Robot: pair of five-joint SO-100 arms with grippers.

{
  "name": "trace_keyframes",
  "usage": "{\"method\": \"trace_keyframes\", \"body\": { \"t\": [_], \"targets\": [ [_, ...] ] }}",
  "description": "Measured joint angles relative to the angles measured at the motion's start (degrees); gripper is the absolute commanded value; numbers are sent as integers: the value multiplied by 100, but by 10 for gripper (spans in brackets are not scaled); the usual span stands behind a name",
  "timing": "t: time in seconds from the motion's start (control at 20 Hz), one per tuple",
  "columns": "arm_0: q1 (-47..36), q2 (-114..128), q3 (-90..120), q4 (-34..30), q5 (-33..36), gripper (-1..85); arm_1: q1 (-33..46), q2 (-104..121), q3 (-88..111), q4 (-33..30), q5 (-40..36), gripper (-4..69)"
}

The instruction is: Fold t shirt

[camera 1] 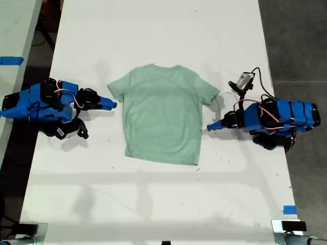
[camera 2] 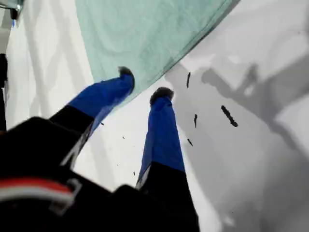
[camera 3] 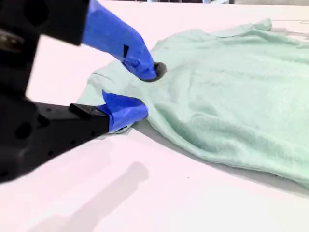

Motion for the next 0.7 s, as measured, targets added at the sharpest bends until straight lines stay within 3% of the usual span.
{"method": "trace_keyframes", "body": {
  "t": [0.15,0.3,0.45,0.6,0.7],
  "targets": [
    [0,0,0,0,0,91,1239,-1881,-1354,334,-650,326],
    [0,0,0,0,0,91,2610,-4447,-3111,193,-1608,329],
    [0,0,0,0,0,91,3929,-5836,-3489,-633,-2171,323],
    [0,0,0,0,0,91,4377,-7594,-3489,-1863,-2312,318],
    [0,0,0,0,0,91,4702,-8227,-3507,-2259,-2382,312]
  ]
}}
